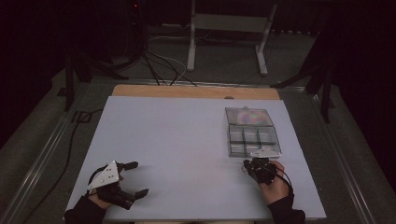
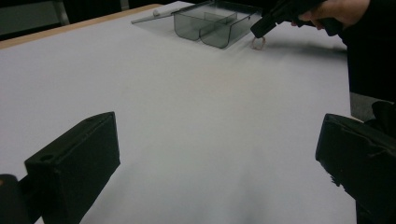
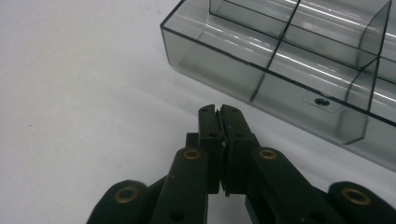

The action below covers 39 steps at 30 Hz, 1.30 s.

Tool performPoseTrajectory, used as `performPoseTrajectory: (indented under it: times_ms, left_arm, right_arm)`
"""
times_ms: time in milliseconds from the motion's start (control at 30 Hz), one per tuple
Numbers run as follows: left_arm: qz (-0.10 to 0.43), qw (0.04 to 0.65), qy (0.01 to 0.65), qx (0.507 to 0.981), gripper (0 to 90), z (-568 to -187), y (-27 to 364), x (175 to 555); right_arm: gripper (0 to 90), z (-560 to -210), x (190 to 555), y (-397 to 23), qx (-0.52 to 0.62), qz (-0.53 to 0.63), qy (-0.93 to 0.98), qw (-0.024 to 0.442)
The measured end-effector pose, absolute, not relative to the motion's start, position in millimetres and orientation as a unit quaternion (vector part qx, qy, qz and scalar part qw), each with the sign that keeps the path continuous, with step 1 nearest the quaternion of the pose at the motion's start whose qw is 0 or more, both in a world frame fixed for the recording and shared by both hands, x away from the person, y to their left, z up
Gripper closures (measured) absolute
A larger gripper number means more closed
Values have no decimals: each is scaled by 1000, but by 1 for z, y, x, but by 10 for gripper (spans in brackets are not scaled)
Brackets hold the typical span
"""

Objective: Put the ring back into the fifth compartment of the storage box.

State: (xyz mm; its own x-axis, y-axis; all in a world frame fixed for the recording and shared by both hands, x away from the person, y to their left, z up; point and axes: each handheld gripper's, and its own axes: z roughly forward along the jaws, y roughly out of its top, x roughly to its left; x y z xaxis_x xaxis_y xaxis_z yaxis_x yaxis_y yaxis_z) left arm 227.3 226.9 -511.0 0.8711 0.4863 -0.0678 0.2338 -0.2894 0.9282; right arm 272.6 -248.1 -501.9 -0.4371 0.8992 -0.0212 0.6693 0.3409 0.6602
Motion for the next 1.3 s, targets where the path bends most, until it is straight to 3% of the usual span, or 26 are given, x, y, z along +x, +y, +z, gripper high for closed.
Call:
performPoseTrajectory:
  times_ms: [1300]
  left_arm:
    - [115, 548, 225, 798, 10, -512, 226, 227]
  right_arm:
    - [885, -475, 265, -242, 473, 312, 800, 198]
